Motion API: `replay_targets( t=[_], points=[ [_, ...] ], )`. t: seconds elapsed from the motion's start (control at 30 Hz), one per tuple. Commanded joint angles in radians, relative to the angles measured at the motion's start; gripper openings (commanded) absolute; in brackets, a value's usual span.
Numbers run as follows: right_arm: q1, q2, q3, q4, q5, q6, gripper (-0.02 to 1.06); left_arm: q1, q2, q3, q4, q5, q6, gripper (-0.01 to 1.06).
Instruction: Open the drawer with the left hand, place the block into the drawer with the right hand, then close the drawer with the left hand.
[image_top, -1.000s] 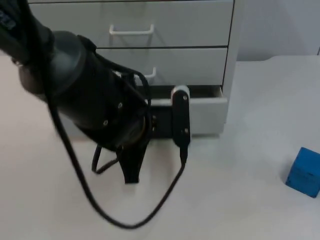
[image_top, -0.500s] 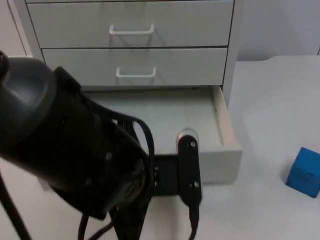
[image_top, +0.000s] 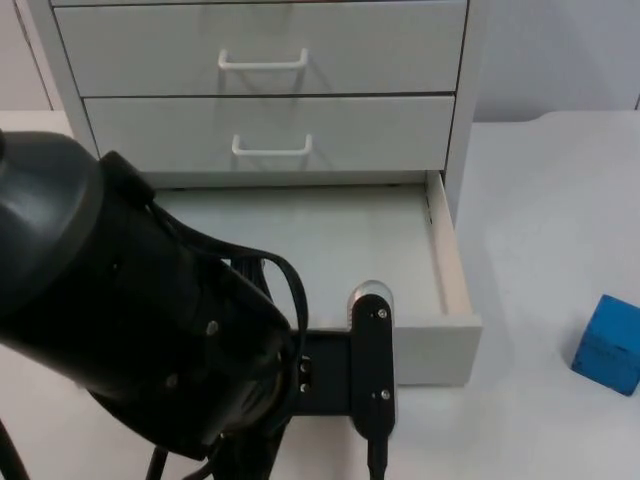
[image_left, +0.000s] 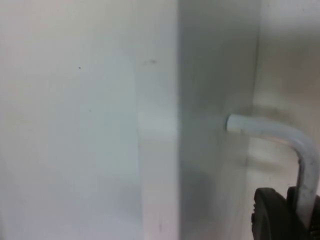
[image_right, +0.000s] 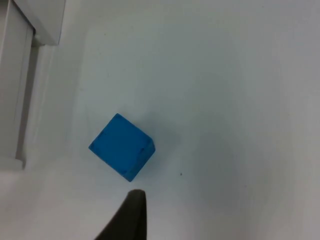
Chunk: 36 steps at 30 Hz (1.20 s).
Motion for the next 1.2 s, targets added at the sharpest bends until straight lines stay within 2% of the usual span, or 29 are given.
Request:
replay_targets(
  t=[0.0,0.1,0.13,0.2,0.23,0.33,0.4,0.43,0.83,1.17],
  points=[
    [-0.004,0.001,-0.008,-0.002,-0.001,-0.004,1.05,-0.024,-0.007,0.017,-0.083,-0.113,-0.009,0.00],
    [-0.004,0.001,-0.008,-0.002,-0.001,-0.004,1.05,-0.024,-0.007,0.017,-0.083,-0.113,-0.009,0.01],
    [-0.004,0.001,-0.008,-0.002,-0.001,-0.004,1.05,-0.024,-0.007,0.017,-0.083,-0.113,-0.009,0.07],
    [-0.004,0.001,-0.008,-0.002,-0.001,-0.004,1.05,-0.024,-0.007,0.017,-0.083,-0.113,-0.009,0.24],
    [-0.004,0.001,-0.008,-0.002,-0.001,-0.004,1.05,-0.024,-0.007,0.017,-0.083,-0.113,-0.009,0.24],
    [-0.004,0.001,-0.008,-0.002,-0.001,-0.004,1.05,-0.024,-0.007,0.017,-0.092,-0.113,-0.009,0.56],
    [-0.004,0.001,-0.008,-0.002,-0.001,-0.004,1.05,-0.024,-0.009,0.017,-0.095,-0.109,-0.009,0.69],
    [-0.004,0.001,-0.008,-0.002,-0.001,-0.004,1.05,-0.024,-0.013,0.017,-0.099,-0.106,-0.009,0.71],
    [-0.004,0.001,-0.008,-0.002,-0.001,-0.004,1.05,-0.024,-0.152,0.017,-0.129,-0.076,-0.004,0.71],
    [-0.004,0.001,-0.008,-0.002,0.003,-0.004,1.05,-0.024,-0.411,0.017,-0.234,-0.070,0.015,0.71]
  ],
)
